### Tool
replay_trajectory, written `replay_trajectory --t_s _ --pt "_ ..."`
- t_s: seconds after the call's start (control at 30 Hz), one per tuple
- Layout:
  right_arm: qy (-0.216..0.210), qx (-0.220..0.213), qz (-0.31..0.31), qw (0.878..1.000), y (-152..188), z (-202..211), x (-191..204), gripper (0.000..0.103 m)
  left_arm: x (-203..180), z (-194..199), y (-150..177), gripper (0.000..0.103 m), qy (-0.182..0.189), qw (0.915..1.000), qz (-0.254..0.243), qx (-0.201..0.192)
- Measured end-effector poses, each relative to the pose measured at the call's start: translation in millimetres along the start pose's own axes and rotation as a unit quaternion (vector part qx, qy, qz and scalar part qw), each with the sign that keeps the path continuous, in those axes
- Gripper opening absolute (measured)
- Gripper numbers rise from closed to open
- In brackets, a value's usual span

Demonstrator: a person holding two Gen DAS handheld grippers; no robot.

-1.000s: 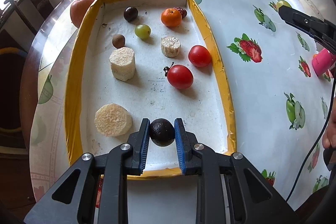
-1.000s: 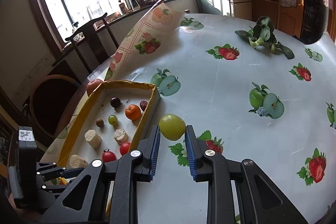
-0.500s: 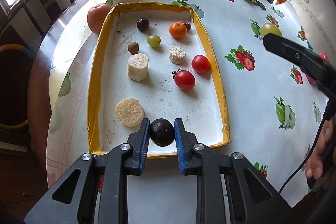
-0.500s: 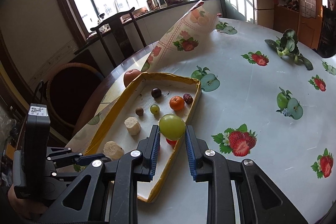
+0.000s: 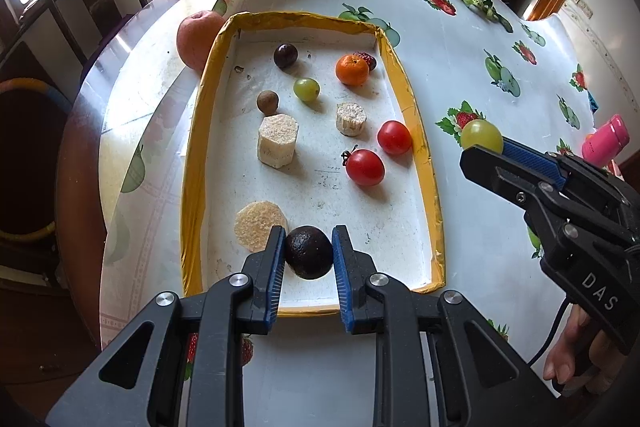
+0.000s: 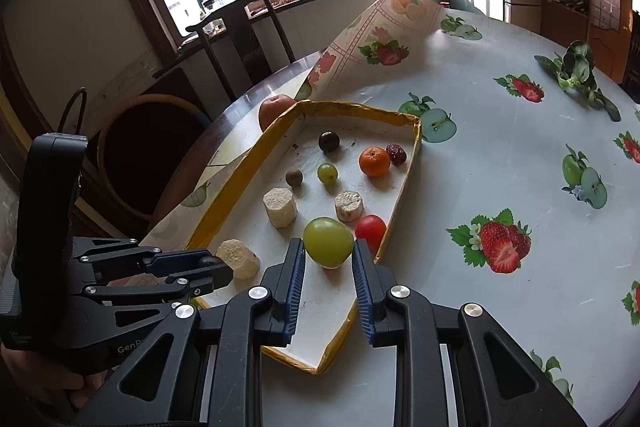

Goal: Organize fruits
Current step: 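Carry the yellow grape over the tray with the right tool while the left tool holds the plum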

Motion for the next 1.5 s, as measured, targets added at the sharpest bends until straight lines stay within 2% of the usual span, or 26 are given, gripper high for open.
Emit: replay_trajectory --t_s 0.77,1.23,1.5 --pt "-0.002 0.026 -0.009 1.0 -15 -39 -7 0.025 6 -20 -31 0.021 -0.001 0.9999 0.01 0.008" --pt "0.021 0.029 -0.026 0.999 -60 -75 -36 0.025 0 -43 -60 0.021 0.006 0.9995 0.023 0.02" --pt "0.026 0.045 -0.023 0.998 -66 -98 -40 0.025 -1 -52 -77 0.021 0.006 0.9993 0.029 0.023"
Point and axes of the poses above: each gripper's, at about its wrist camera, not at the fingertips, and z roughly against the way its jaws point, x to its left, y to its underside, the point moved 6 cm from there along -z, roughly the way its jaws point, and after that the axes turned 9 degrees about x, right-handed, at the moved point
